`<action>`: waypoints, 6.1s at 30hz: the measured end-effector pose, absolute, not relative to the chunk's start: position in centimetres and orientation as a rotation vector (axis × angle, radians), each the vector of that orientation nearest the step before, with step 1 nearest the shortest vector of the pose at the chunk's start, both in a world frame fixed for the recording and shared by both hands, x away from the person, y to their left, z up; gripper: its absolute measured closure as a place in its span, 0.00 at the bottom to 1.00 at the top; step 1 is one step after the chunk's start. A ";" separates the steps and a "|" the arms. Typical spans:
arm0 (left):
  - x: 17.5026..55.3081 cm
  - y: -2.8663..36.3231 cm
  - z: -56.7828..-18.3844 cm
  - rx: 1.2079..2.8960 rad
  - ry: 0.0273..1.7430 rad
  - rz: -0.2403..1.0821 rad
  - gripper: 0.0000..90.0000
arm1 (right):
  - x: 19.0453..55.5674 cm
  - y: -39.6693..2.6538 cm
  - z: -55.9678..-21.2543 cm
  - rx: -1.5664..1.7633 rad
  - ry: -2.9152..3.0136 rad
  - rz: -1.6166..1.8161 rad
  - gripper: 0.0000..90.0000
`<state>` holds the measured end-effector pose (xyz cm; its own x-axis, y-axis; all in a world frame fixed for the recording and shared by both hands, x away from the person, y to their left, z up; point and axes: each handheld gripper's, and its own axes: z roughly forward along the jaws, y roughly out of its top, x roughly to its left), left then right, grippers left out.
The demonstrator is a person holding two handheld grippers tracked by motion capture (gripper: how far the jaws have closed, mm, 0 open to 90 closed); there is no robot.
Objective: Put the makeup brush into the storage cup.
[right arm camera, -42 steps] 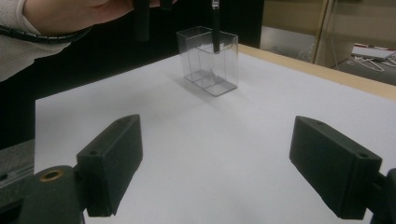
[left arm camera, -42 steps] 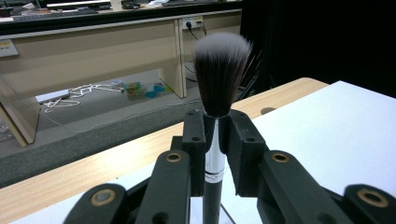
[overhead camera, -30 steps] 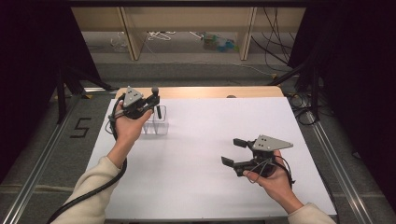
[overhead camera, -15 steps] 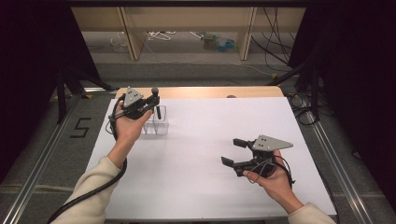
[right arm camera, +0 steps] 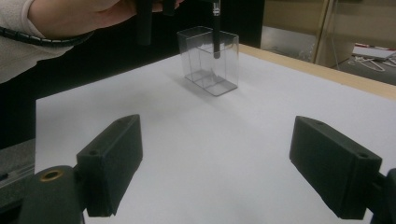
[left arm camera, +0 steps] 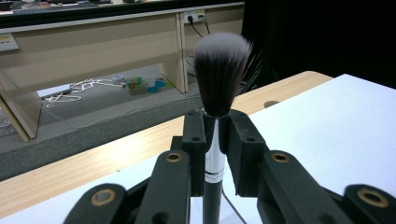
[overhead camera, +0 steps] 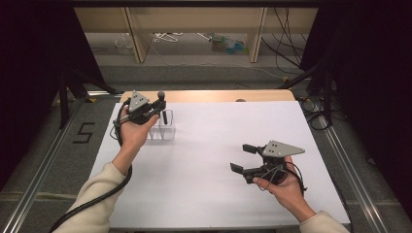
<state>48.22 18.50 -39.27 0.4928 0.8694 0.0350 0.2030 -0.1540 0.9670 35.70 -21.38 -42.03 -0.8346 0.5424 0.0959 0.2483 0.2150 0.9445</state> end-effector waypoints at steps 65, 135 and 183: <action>48.5 18.2 -40.6 1.674 0.960 0.741 0.87 | 35.7 -21.3 -42.1 0.748 2.249 1.654 0.20; 48.8 19.1 -40.4 1.559 1.062 0.666 0.33 | 35.7 -21.2 -42.2 0.740 2.241 1.678 0.20; 44.1 20.3 -38.7 1.602 0.887 0.698 0.18 | 35.7 -21.3 -42.1 0.752 2.240 1.672 0.19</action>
<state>44.10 20.26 -38.71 0.5424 0.8400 -0.0175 0.1810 -0.0964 0.9787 35.68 -21.31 -42.07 -0.8369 0.5370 0.1063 0.2547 0.2100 0.9439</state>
